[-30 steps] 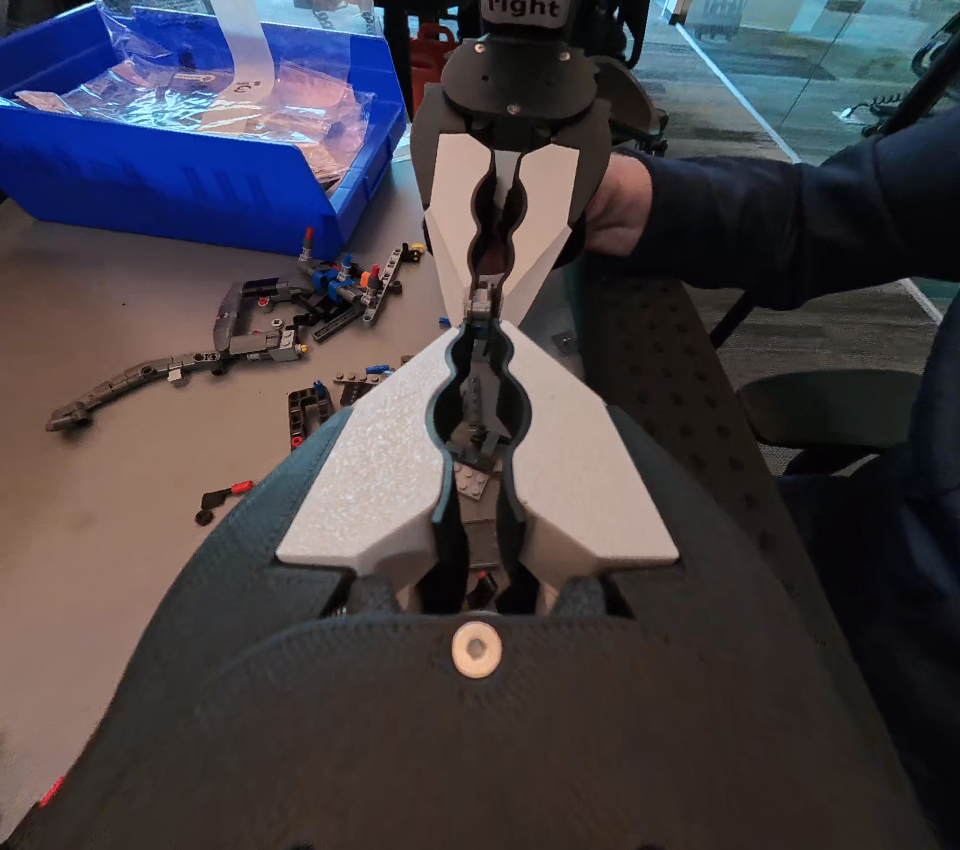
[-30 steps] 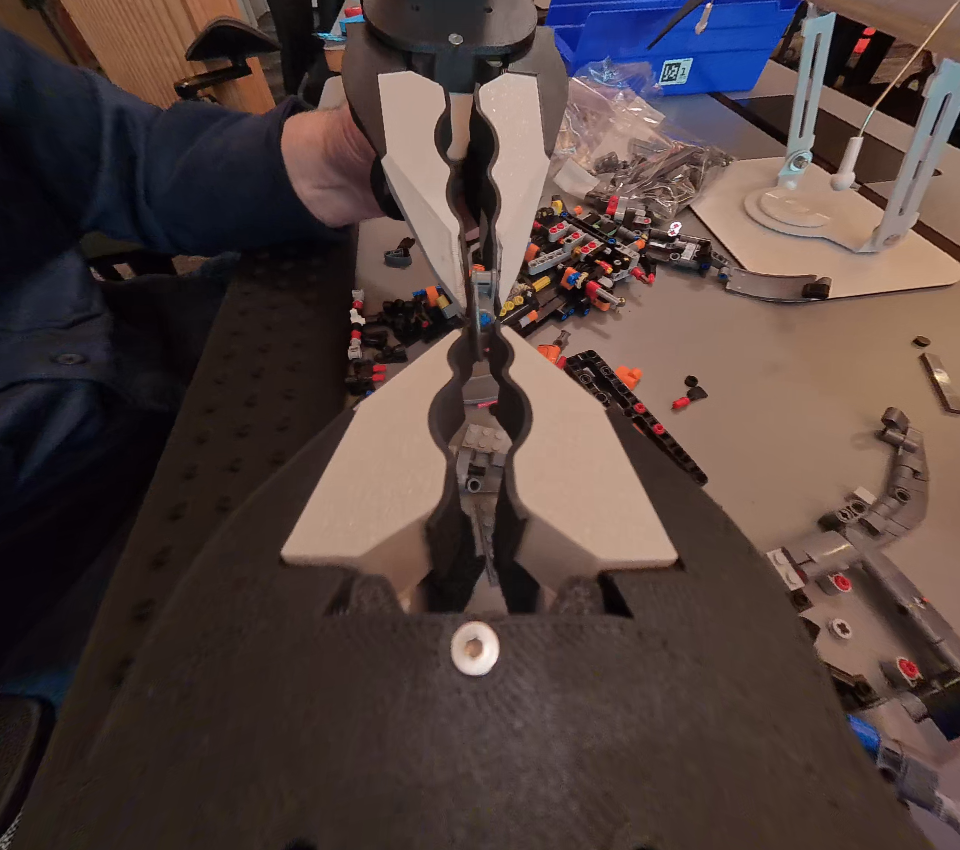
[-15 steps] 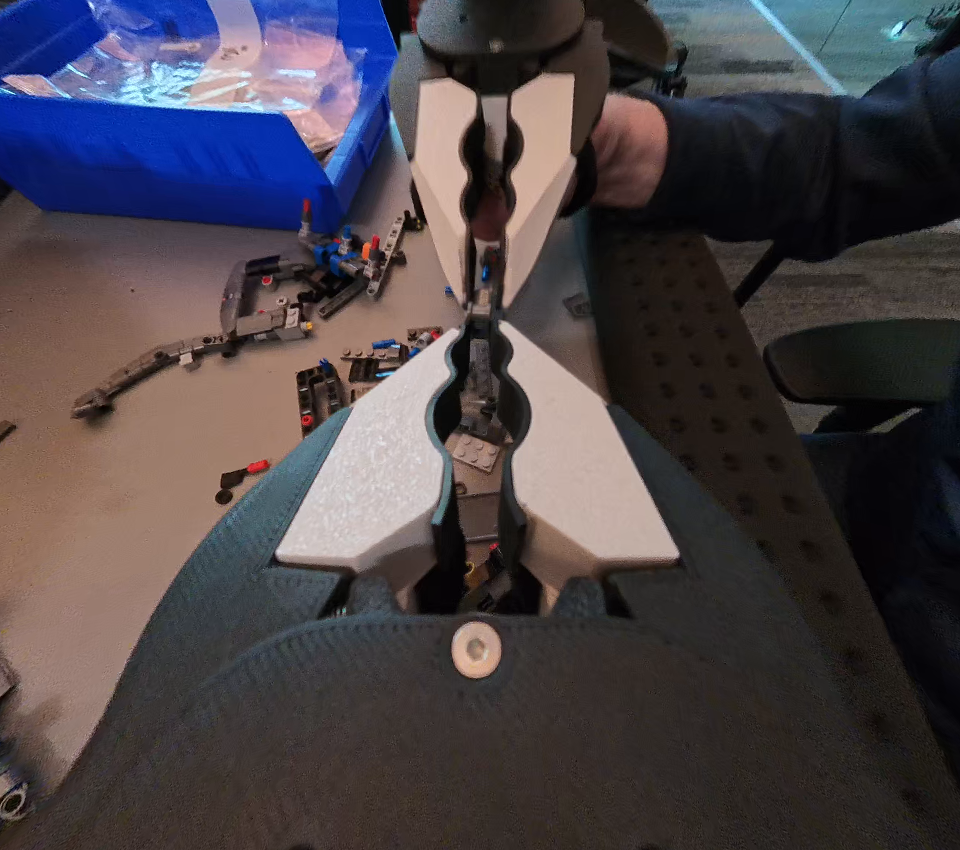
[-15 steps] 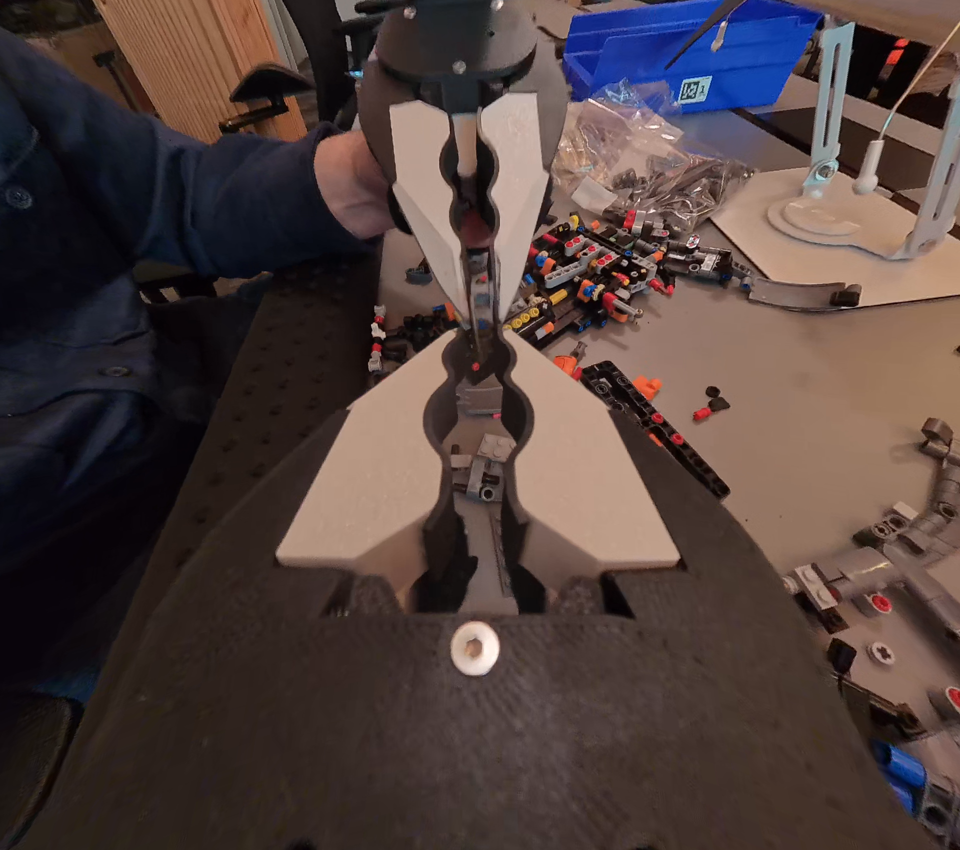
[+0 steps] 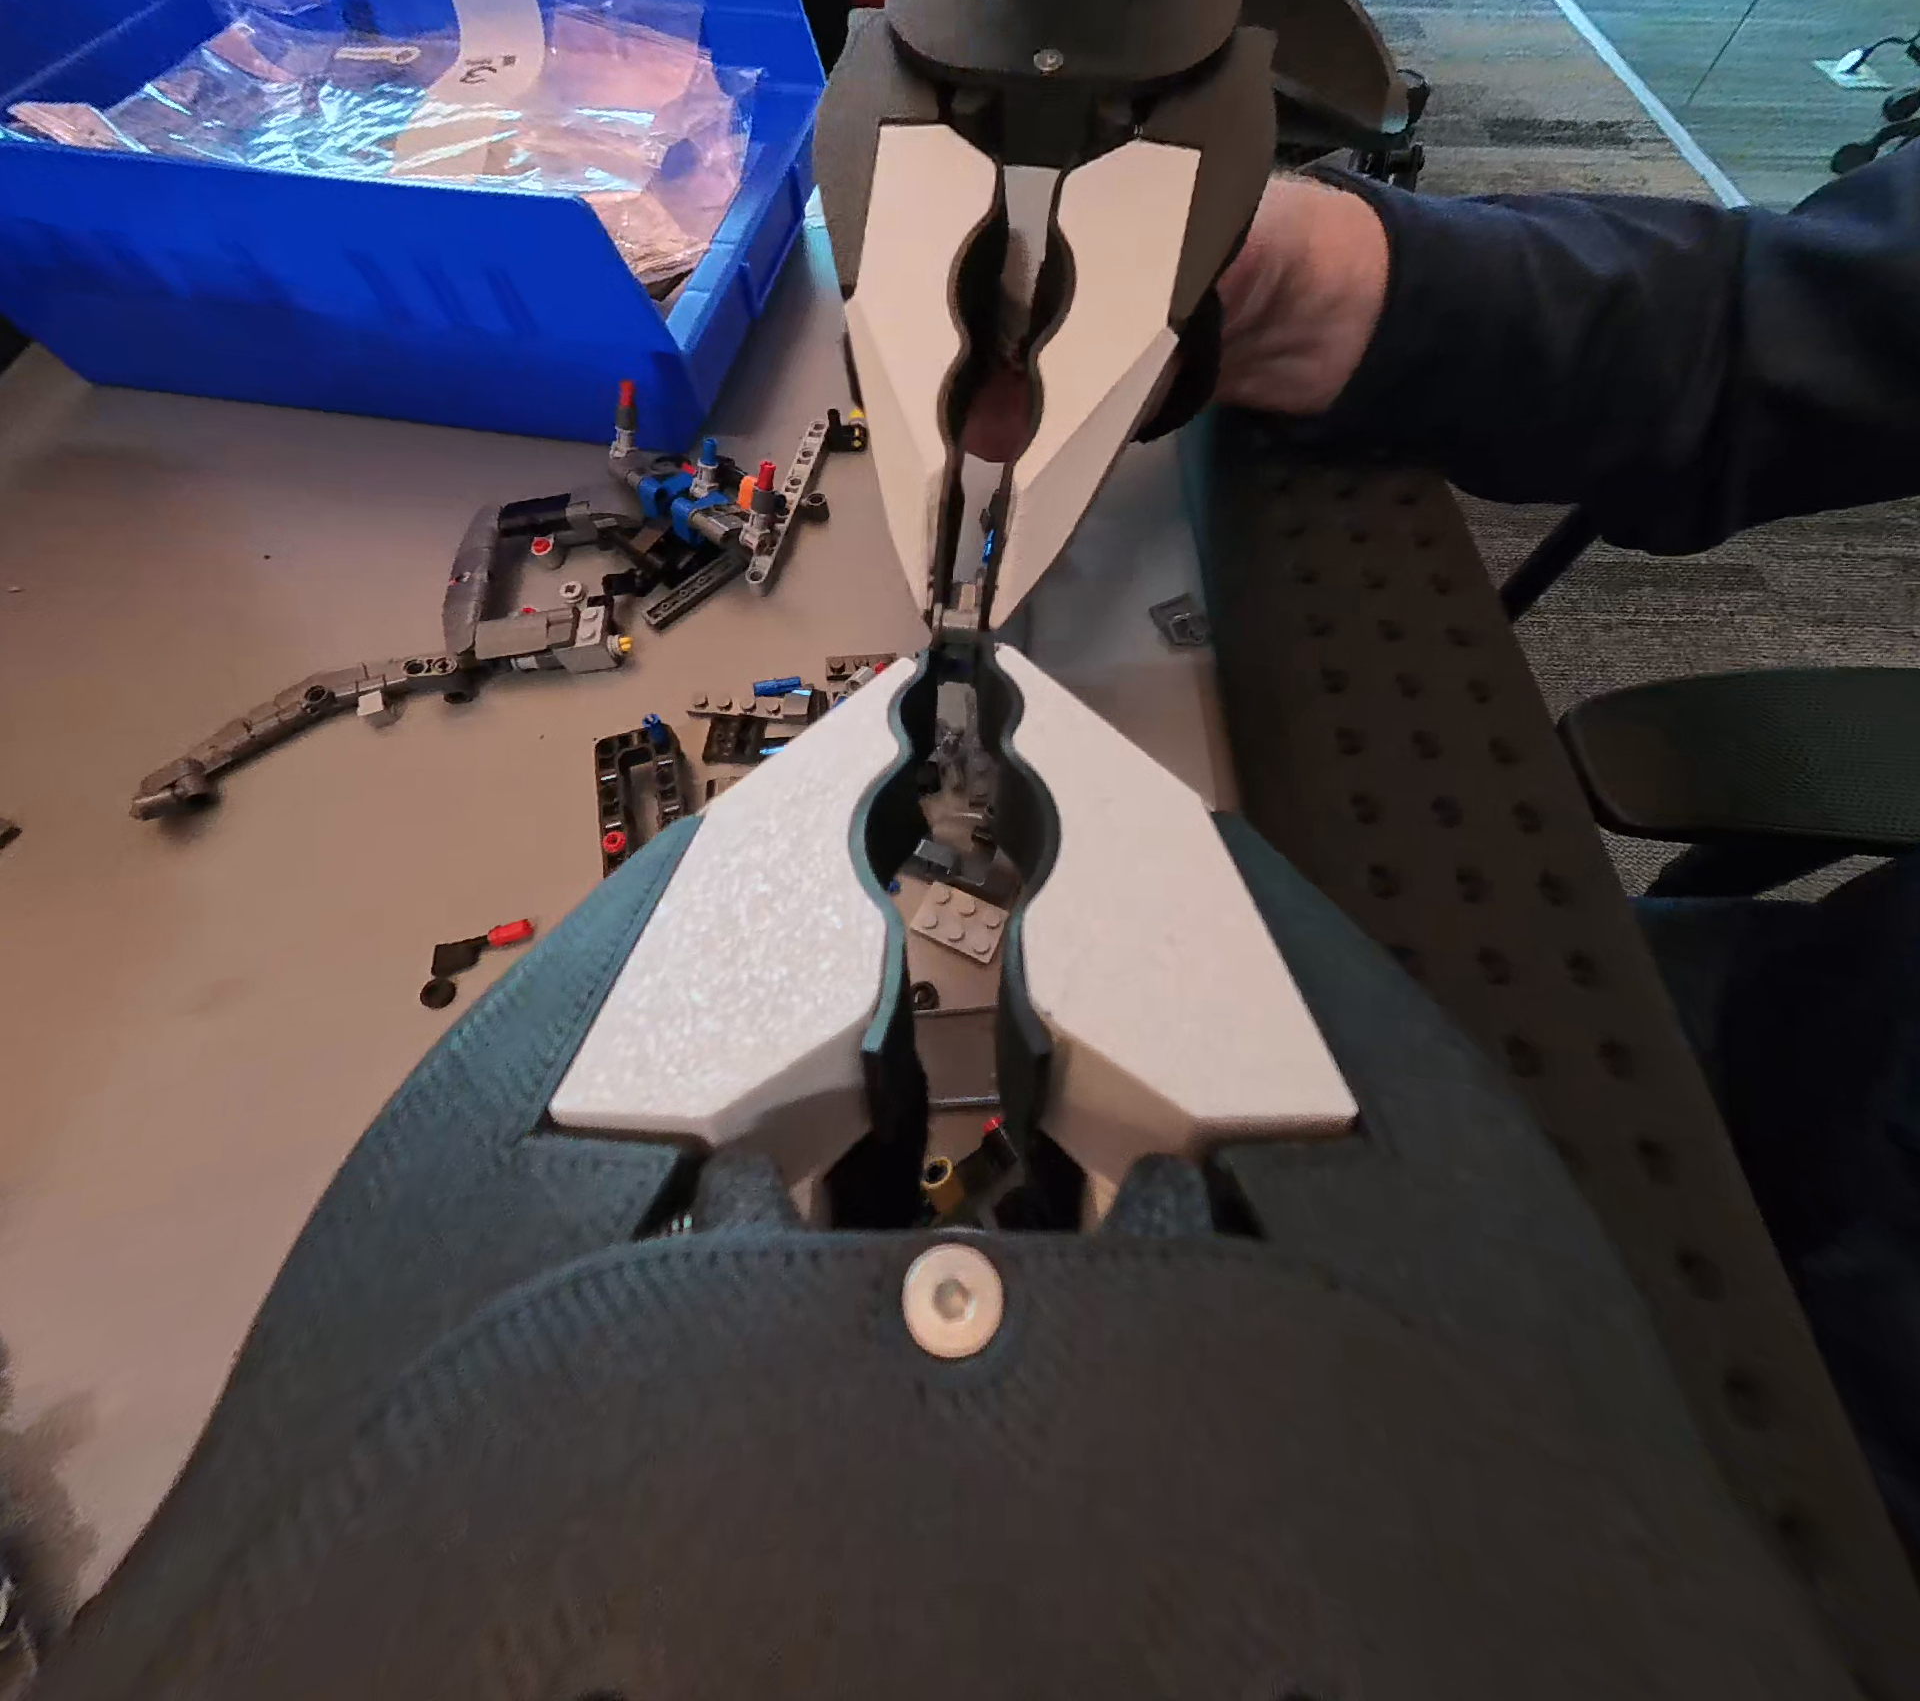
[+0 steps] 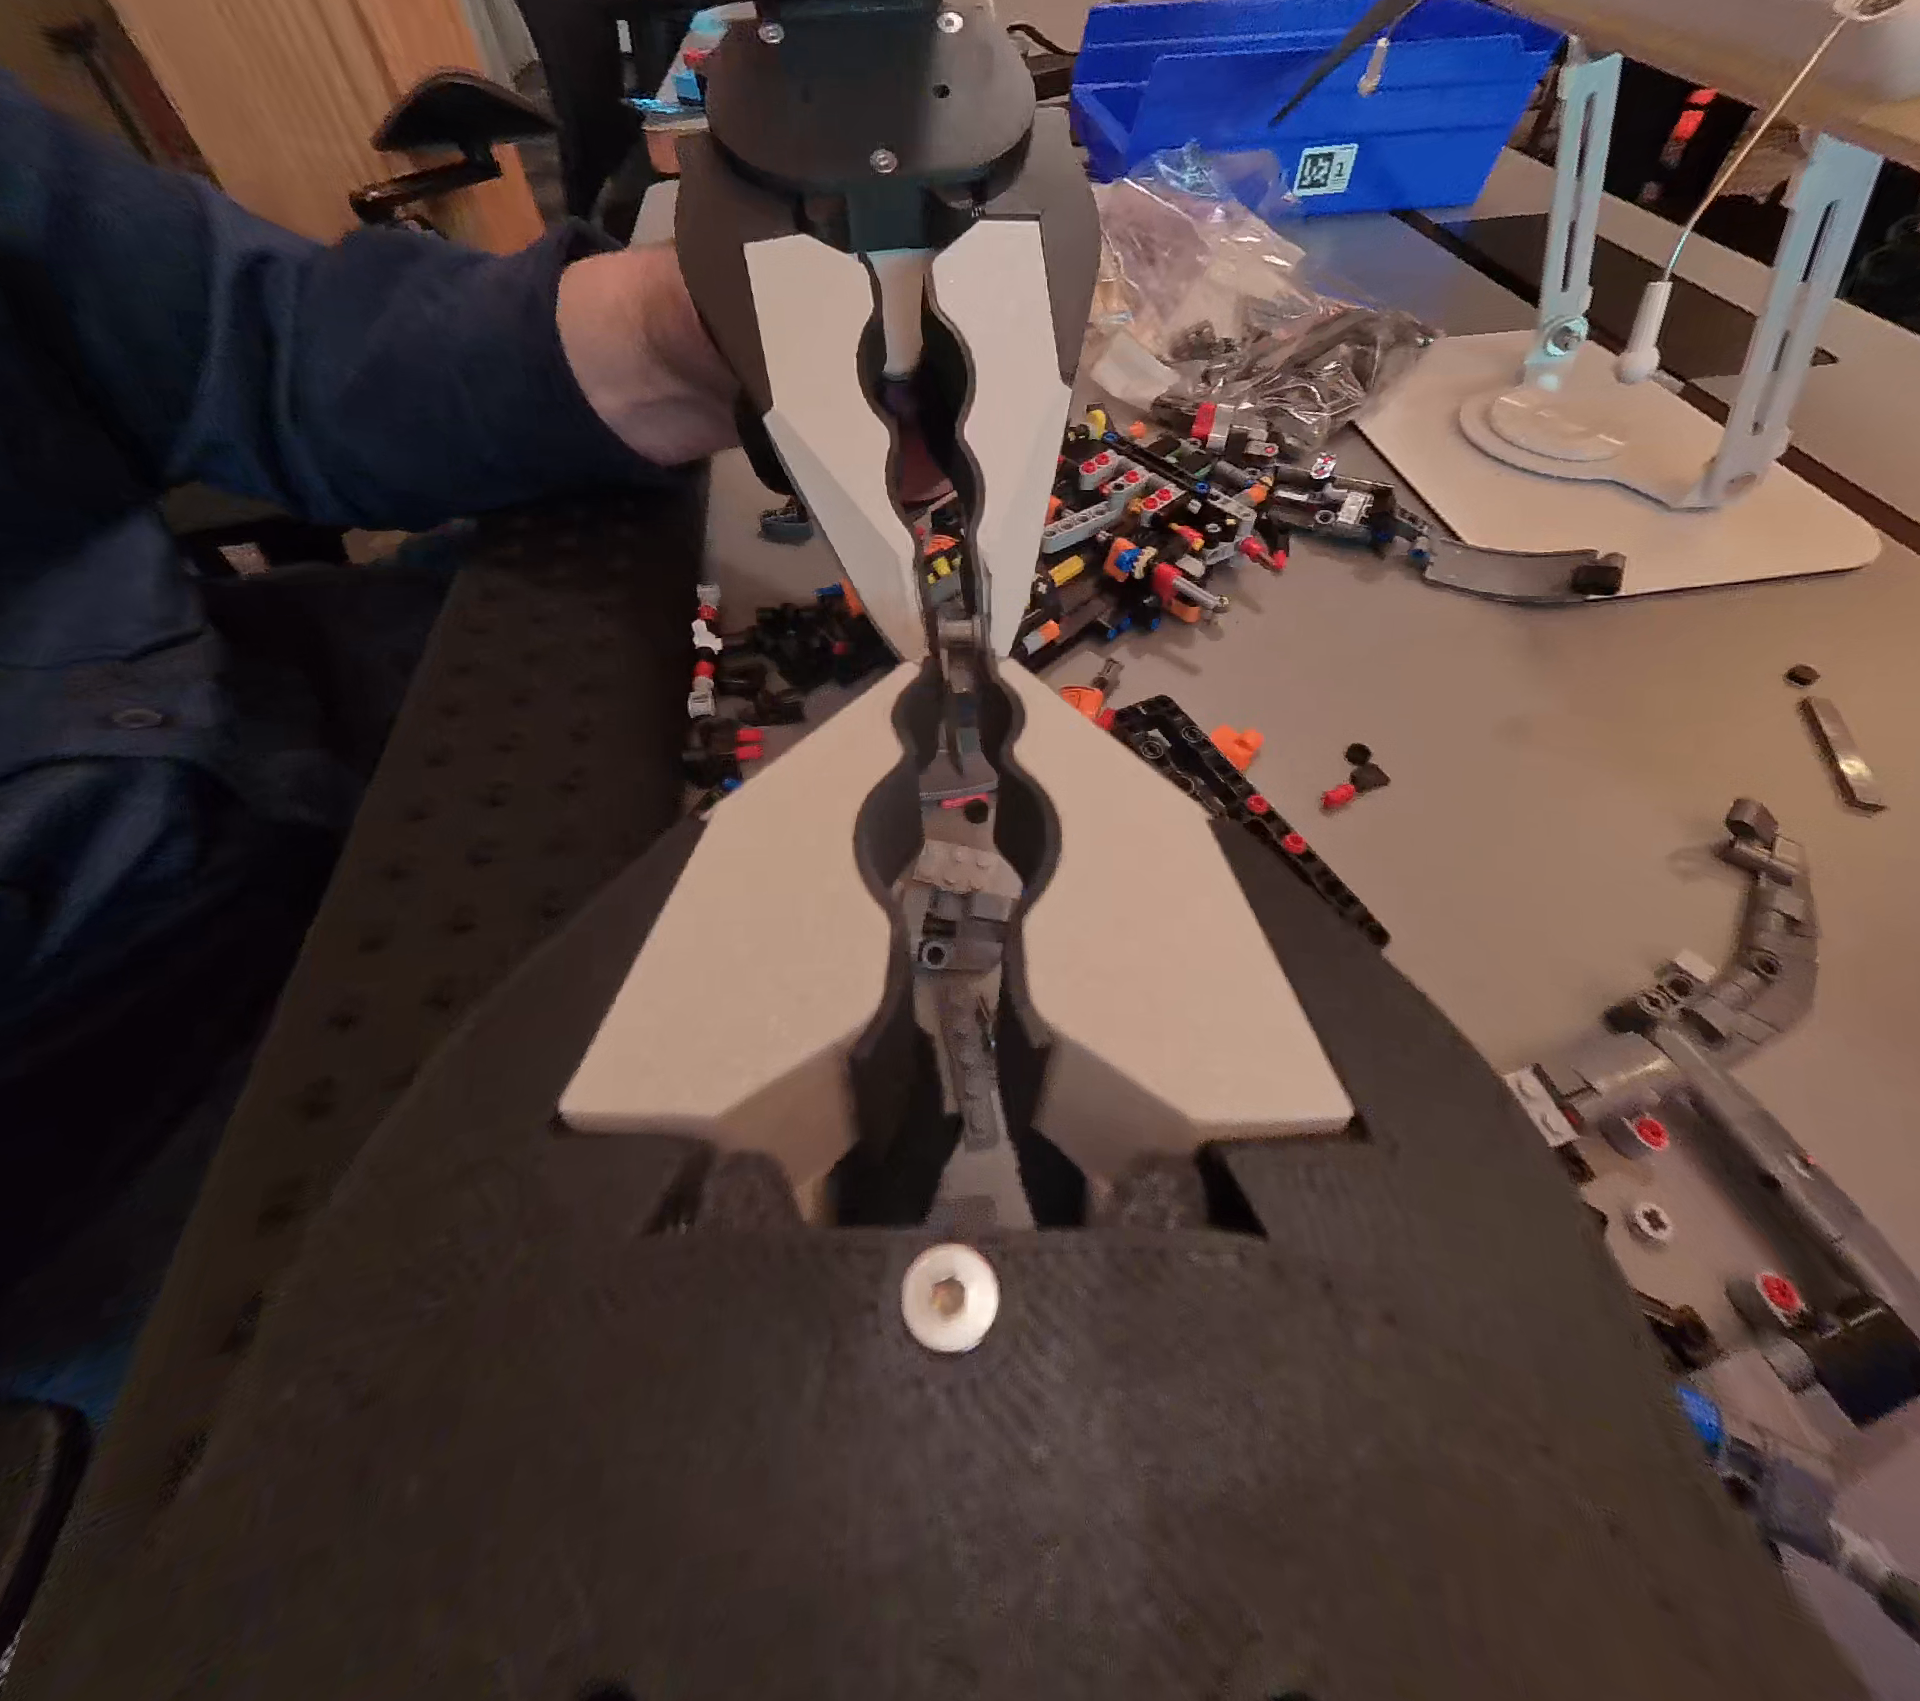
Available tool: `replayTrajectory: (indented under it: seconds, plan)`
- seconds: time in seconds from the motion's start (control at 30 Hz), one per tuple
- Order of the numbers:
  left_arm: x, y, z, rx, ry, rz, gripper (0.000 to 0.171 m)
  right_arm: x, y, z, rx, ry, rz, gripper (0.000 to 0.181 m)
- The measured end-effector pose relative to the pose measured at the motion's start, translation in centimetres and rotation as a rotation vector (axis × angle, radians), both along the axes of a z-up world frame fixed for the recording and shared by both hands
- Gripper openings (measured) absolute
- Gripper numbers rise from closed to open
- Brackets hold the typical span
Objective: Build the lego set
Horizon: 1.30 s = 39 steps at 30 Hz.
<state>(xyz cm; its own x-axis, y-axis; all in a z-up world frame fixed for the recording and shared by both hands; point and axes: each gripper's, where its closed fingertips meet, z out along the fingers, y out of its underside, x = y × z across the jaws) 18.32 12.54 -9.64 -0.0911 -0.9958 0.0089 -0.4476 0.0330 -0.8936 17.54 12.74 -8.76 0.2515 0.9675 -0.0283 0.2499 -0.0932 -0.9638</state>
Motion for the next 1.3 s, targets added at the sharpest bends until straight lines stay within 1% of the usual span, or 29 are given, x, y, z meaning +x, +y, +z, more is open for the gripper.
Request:
replayTrajectory:
  seconds: [0.17,0.23,0.3,0.33,0.37,0.6,0.73,0.93,0.97,1.03,1.07,1.1,1.17,1.23,1.3]
  plan:
    - [0.3,-0.2,0.4,0.003,-0.034,-0.011,0.005,0.1,-0.1,0.2,0.022,-0.01,0.0,0.004]
    - [0.6,-0.1,0.3,0.002,-0.04,-0.004,0.011,0.1,-0.2,0.5,0.017,0.009,0.006,0.003]
    - [0.8,-0.4,-0.3,0.031,-0.009,-0.008,0.005,-0.1,-0.4,0.5,0.019,0.007,0.018,0.003]
    - [0.7,-0.4,-0.2,0.065,-0.009,-0.01,0.005,0.0,-0.3,0.4,0.022,0.0,0.015,0.003]
    - [0.6,-0.5,0.0,0.065,-0.01,-0.01,0.005,0.0,-0.4,0.5,0.025,0.006,0.018,0.003]
    - [0.0,-0.4,1.9,0.035,-0.093,0.01,0.005,0.5,-0.6,1.8,0.052,0.064,0.019,0.0]
    - [-0.1,-0.5,2.3,0.023,-0.113,0.013,0.005,0.4,-0.7,2.1,0.049,0.082,0.031,0.0]
    - [0.0,-0.4,2.8,-0.042,-0.159,0.023,0.006,0.5,-0.9,2.3,0.063,0.085,0.032,0.0]
    - [-0.3,0.3,3.7,-0.054,-0.206,0.062,0.005,0.6,-0.9,2.2,0.068,0.077,0.028,0.0]
    - [-2.8,2.3,7.0,-0.156,-0.37,0.109,0.004,1.3,-0.8,1.7,0.063,0.054,0.014,0.0]
    - [-3.1,2.7,6.2,-0.126,-0.322,0.123,0.005,1.4,-0.6,1.5,0.06,0.051,0.001,0.0]
    - [-2.6,2.2,5.1,-0.096,-0.272,0.115,0.005,1.2,-0.7,1.7,0.063,0.061,0.002,0.0]
    - [-1.3,1.1,4.6,-0.126,-0.273,0.079,0.005,0.9,-0.7,1.6,0.059,0.051,0.017,0.0]
    - [-1.1,1.1,4.0,-0.176,-0.233,0.05,0.005,0.9,-0.5,0.1,-0.009,0.018,0.028,0.0]
    - [-1.5,2.3,3.2,-0.135,-0.197,0.108,0.005,1.0,0.0,-0.4,-0.045,0.014,0.008,0.0]
